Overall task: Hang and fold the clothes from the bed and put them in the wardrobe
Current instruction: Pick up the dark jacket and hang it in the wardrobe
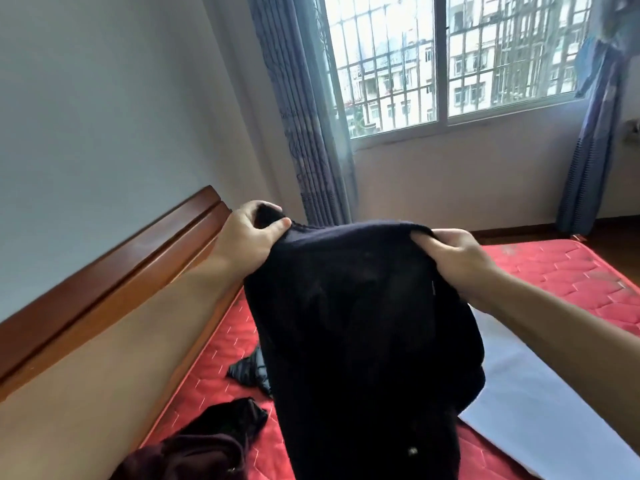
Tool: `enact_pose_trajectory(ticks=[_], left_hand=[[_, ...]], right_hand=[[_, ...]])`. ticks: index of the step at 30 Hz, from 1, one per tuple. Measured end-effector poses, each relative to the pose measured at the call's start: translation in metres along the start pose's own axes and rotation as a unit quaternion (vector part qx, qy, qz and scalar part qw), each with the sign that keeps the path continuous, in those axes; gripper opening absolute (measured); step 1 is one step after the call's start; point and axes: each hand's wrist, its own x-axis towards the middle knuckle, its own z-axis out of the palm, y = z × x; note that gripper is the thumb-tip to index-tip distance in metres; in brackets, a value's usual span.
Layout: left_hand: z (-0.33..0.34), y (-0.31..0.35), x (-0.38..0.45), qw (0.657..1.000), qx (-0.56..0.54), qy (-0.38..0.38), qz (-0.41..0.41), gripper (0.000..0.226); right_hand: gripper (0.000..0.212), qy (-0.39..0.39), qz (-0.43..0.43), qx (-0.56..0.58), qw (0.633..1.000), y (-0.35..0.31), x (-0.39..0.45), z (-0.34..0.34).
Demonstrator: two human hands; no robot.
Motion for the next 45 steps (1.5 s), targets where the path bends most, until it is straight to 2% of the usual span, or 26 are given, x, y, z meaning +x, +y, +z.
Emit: enact_pose_trajectory(ticks=[2, 3, 6, 9, 12, 15, 16, 18, 20, 21, 23, 24, 26, 28, 30, 32, 34, 36, 38, 41, 43, 45], left_hand=[[-0.006, -0.012, -0.012, 0.994, 0.061, -0.010, 0.085, 0.044], [-0.008, -0.011, -0.018, 0.989, 0.070, -0.020, 0.127, 0.048], [-0.012, 0.001, -0.026, 0.962, 0.126, -0.081, 0.228, 0.035], [-0.020, 0.023, -0.024, 0.945, 0.201, -0.159, 0.206, 0.049], [-0.027, 0.030, -0.013, 0.930, 0.258, -0.235, 0.116, 0.030], [-0.029, 0.038, -0.009, 0.894, 0.352, -0.220, 0.170, 0.022], [-0.029, 0.041, -0.009, 0.898, 0.337, -0.206, 0.194, 0.020], [-0.027, 0.054, -0.011, 0.945, 0.201, -0.164, 0.197, 0.015], [-0.019, 0.076, -0.010, 0.979, 0.068, -0.086, 0.175, 0.017], [-0.011, 0.089, -0.008, 0.981, 0.046, -0.058, 0.180, 0.018], [0.006, 0.114, -0.007, 0.972, 0.056, -0.057, 0.222, 0.021], [0.013, 0.125, -0.009, 0.966, 0.071, -0.062, 0.242, 0.024], [0.022, 0.137, -0.007, 0.964, 0.078, -0.064, 0.246, 0.024], [0.021, 0.141, -0.005, 0.966, 0.077, -0.054, 0.240, 0.022], [0.015, 0.142, -0.002, 0.965, 0.089, -0.055, 0.239, 0.021], [0.005, 0.139, 0.000, 0.959, 0.126, -0.056, 0.249, 0.019], [-0.010, 0.130, 0.003, 0.944, 0.185, -0.048, 0.271, 0.016], [-0.026, 0.115, 0.007, 0.930, 0.245, -0.034, 0.271, 0.017], [-0.036, 0.097, 0.009, 0.928, 0.272, -0.046, 0.250, 0.019], [-0.043, 0.071, 0.011, 0.920, 0.319, -0.122, 0.193, 0.013], [-0.041, 0.055, 0.008, 0.898, 0.362, -0.213, 0.134, 0.030], [-0.029, 0.036, -0.001, 0.880, 0.358, -0.300, 0.085, 0.040]], right_hand=[[0.024, -0.061, 0.018, 0.013, 0.998, -0.034, 0.013, -0.004], [0.020, -0.081, 0.027, 0.006, 0.996, -0.050, 0.021, -0.006], [0.015, -0.118, 0.060, -0.017, 0.991, -0.087, 0.040, -0.009], [0.016, -0.122, 0.078, -0.058, 0.988, -0.109, 0.052, -0.014], [0.020, -0.145, 0.029, -0.115, 0.982, -0.117, 0.056, -0.020], [0.021, -0.152, -0.013, -0.192, 0.969, -0.115, 0.052, -0.026], [0.023, -0.150, -0.005, -0.200, 0.968, -0.112, 0.049, -0.029], [0.028, -0.124, 0.018, -0.187, 0.974, -0.097, 0.038, -0.031], [0.035, -0.041, -0.020, -0.159, 0.986, -0.064, 0.022, -0.025], [0.033, 0.019, -0.076, -0.159, 0.984, -0.042, 0.011, -0.017], [0.019, 0.118, -0.201, -0.144, 0.962, 0.000, -0.014, 0.004], [0.017, 0.142, -0.242, -0.133, 0.951, 0.017, -0.027, 0.014], [0.029, 0.147, -0.271, -0.126, 0.943, 0.043, -0.045, 0.024], [0.032, 0.105, -0.259, -0.126, 0.952, 0.059, -0.054, 0.027], [0.018, 0.079, -0.213, -0.148, 0.963, 0.066, -0.055, 0.025], [0.028, 0.057, -0.107, -0.063, 0.991, 0.061, -0.048, 0.014], [0.032, 0.036, 0.006, 0.060, 0.998, 0.043, -0.038, -0.009], [0.030, -0.002, 0.063, 0.101, 0.993, 0.020, -0.031, -0.036], [0.033, -0.036, 0.081, 0.114, 0.990, -0.006, -0.024, -0.055], [0.034, -0.048, 0.085, 0.149, 0.984, -0.045, -0.018, -0.065], [0.029, -0.050, 0.083, 0.179, 0.979, -0.071, -0.017, -0.060], [0.030, -0.066, 0.071, 0.177, 0.980, -0.091, -0.018, -0.050]])
